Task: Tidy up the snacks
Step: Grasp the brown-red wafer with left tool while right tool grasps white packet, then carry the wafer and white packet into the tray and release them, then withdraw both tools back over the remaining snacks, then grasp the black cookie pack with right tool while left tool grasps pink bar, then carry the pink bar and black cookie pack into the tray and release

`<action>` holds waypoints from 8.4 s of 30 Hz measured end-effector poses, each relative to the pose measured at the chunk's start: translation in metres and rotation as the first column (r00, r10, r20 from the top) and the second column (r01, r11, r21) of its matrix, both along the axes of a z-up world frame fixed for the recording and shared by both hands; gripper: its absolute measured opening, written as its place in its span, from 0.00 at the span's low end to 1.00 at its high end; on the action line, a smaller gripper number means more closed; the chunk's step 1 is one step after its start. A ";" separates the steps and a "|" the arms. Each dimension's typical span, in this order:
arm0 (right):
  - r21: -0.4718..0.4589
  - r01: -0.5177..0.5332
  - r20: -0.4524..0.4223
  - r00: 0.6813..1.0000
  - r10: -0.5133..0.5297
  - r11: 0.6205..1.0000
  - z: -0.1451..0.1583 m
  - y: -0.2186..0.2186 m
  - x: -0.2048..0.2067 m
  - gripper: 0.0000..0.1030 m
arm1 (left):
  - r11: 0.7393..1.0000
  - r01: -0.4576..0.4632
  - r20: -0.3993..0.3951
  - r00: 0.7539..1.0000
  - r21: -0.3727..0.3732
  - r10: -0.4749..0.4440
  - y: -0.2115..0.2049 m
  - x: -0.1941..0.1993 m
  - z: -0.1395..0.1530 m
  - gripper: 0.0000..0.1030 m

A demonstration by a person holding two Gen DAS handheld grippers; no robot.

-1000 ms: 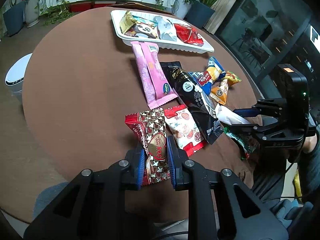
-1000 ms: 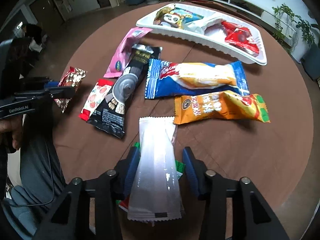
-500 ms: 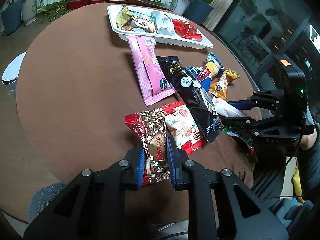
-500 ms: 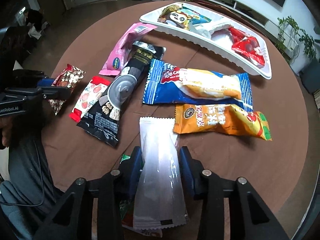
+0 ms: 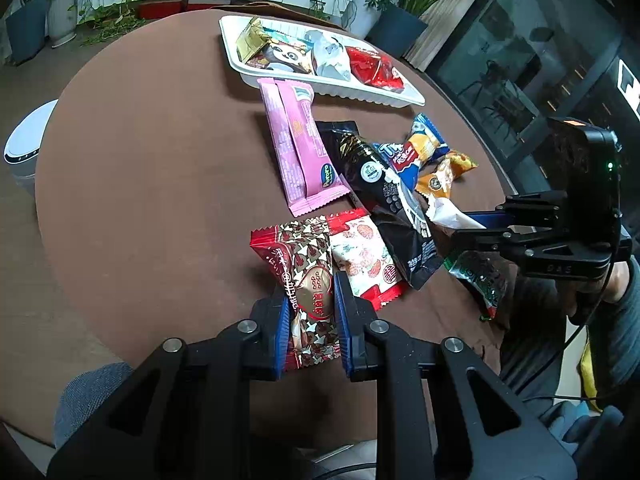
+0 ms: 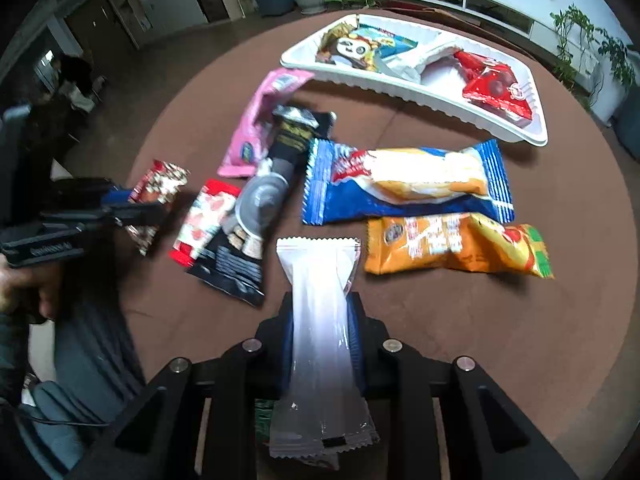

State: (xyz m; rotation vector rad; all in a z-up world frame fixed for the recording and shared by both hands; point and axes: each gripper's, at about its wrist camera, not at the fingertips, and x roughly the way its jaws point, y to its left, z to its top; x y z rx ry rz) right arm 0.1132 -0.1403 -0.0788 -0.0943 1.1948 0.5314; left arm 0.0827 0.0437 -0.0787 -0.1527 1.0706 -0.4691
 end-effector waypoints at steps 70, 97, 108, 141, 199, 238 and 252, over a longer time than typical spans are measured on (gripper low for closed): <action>0.278 0.441 0.018 0.886 -0.463 0.854 -0.007 -0.051 0.232 0.26 | 0.996 0.048 0.031 0.998 0.072 -0.050 -0.123 0.321 -0.005 0.18; 0.265 0.440 0.043 0.884 -0.466 0.858 0.000 -0.045 0.229 0.39 | 0.998 0.020 0.056 0.998 0.067 -0.024 -0.116 0.299 0.006 0.45; 0.407 0.445 0.139 0.833 -0.536 0.798 0.057 -0.070 0.192 0.93 | 0.999 -0.038 0.153 0.987 -0.030 0.042 -0.076 0.253 0.056 0.94; 0.414 0.345 0.049 0.916 -0.399 0.842 0.029 -0.037 -0.024 0.81 | 0.958 -0.221 0.041 0.972 -0.182 0.232 0.008 -0.017 0.015 1.00; 0.138 0.264 0.003 0.964 -0.267 0.955 -0.025 0.021 0.014 0.24 | 0.978 -0.136 -0.002 0.990 0.159 0.138 -0.050 0.116 -0.014 0.63; 0.353 0.276 -0.017 0.957 -0.289 0.894 0.006 0.008 0.007 0.23 | 0.985 -0.127 0.032 0.991 -0.116 0.131 0.003 0.068 0.019 0.14; 0.452 0.414 0.003 0.885 -0.465 0.790 0.049 -0.086 0.023 0.23 | 0.965 -0.108 0.052 0.991 -0.238 0.124 0.002 0.089 0.060 0.14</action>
